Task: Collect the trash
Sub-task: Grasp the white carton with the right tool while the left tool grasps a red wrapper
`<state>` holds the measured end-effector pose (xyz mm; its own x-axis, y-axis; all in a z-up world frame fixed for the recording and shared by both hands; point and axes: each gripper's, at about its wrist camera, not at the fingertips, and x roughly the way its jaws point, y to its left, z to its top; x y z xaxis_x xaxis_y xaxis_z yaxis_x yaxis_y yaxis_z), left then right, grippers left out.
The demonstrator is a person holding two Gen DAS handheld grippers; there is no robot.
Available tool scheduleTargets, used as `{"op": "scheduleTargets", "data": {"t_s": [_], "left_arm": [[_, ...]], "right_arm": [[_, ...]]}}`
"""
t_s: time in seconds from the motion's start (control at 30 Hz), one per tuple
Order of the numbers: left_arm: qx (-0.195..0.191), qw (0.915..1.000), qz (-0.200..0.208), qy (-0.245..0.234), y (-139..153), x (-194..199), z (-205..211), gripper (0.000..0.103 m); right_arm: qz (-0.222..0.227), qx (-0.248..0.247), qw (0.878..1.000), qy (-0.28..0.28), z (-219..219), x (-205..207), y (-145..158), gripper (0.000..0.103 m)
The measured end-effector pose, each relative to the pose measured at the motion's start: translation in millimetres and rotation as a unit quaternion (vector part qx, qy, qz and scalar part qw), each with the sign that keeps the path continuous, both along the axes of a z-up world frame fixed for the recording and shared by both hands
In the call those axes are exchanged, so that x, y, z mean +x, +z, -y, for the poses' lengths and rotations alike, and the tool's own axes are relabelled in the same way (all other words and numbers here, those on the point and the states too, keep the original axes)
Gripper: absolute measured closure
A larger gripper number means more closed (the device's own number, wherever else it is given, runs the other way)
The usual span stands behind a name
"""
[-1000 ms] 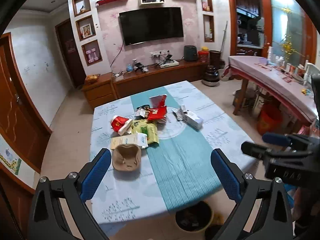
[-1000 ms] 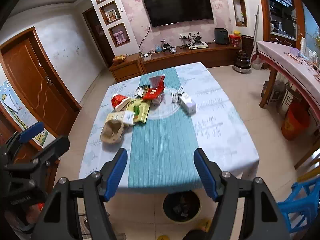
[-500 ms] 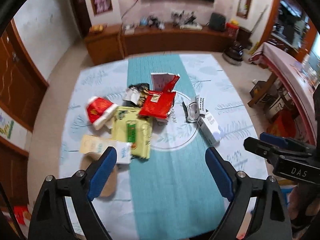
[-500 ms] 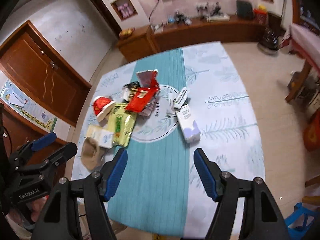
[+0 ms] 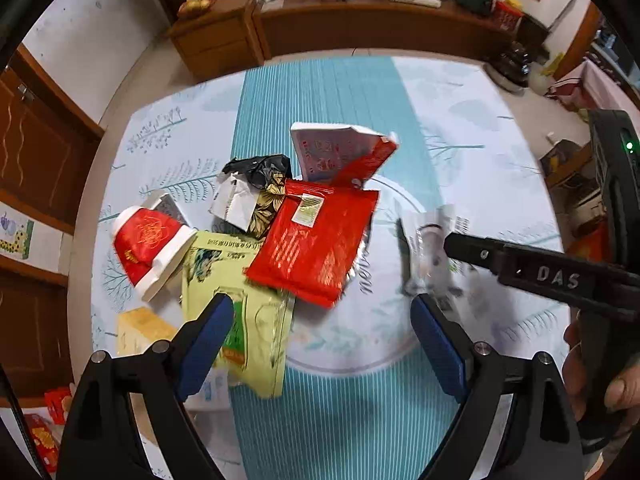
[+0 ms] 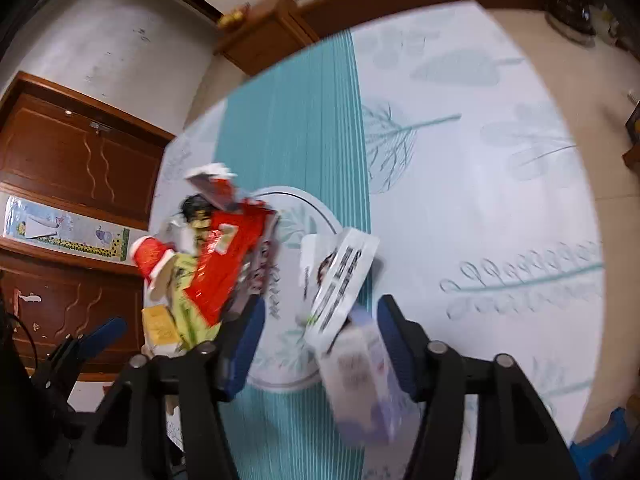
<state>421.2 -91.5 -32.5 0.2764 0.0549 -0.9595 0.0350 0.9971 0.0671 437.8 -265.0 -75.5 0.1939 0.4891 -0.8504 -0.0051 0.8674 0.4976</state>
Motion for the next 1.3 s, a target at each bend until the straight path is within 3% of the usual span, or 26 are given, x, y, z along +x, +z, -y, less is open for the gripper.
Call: {"op": "scheduleTargets", "data": {"t_s": [0.1, 0.17, 0.33, 0.5, 0.6, 0.63, 1.03, 1.3], "left_arm": [[0.005, 0.9999, -0.015, 0.003, -15, 15, 5, 0.014], [0.009, 0.9997, -0.021, -0.001, -23, 22, 10, 0.014], [0.035, 0.9987, -0.037, -0.003, -46, 42, 20, 0.017], [0.025, 0.9978, -0.060, 0.017, -65, 59, 17, 0.052], [0.007, 0.9981, -0.054, 0.031, -63, 62, 10, 0.079], [-0.004, 0.9980, -0.052, 0.035, -61, 62, 7, 0.095], [-0.060, 0.9969, 0.007, 0.051, 5, 18, -15, 0.100], [-0.102, 0.9926, 0.042, 0.050, 49, -43, -34, 0.100]], "right_arm": [[-0.025, -0.005, 1.000, 0.012, -6, 16, -23, 0.061], [-0.032, -0.002, 0.999, 0.021, -10, 20, -32, 0.078], [-0.031, 0.024, 0.999, 0.023, -7, 21, -38, 0.082], [-0.034, 0.054, 0.998, 0.015, 6, 21, -37, 0.083], [-0.036, 0.063, 0.997, 0.022, 9, 21, -37, 0.085], [-0.035, 0.064, 0.997, 0.023, 12, 21, -36, 0.085], [-0.010, 0.109, 0.994, 0.017, 10, 11, -9, 0.086], [0.017, 0.119, 0.993, 0.023, 3, -35, 24, 0.086]]}}
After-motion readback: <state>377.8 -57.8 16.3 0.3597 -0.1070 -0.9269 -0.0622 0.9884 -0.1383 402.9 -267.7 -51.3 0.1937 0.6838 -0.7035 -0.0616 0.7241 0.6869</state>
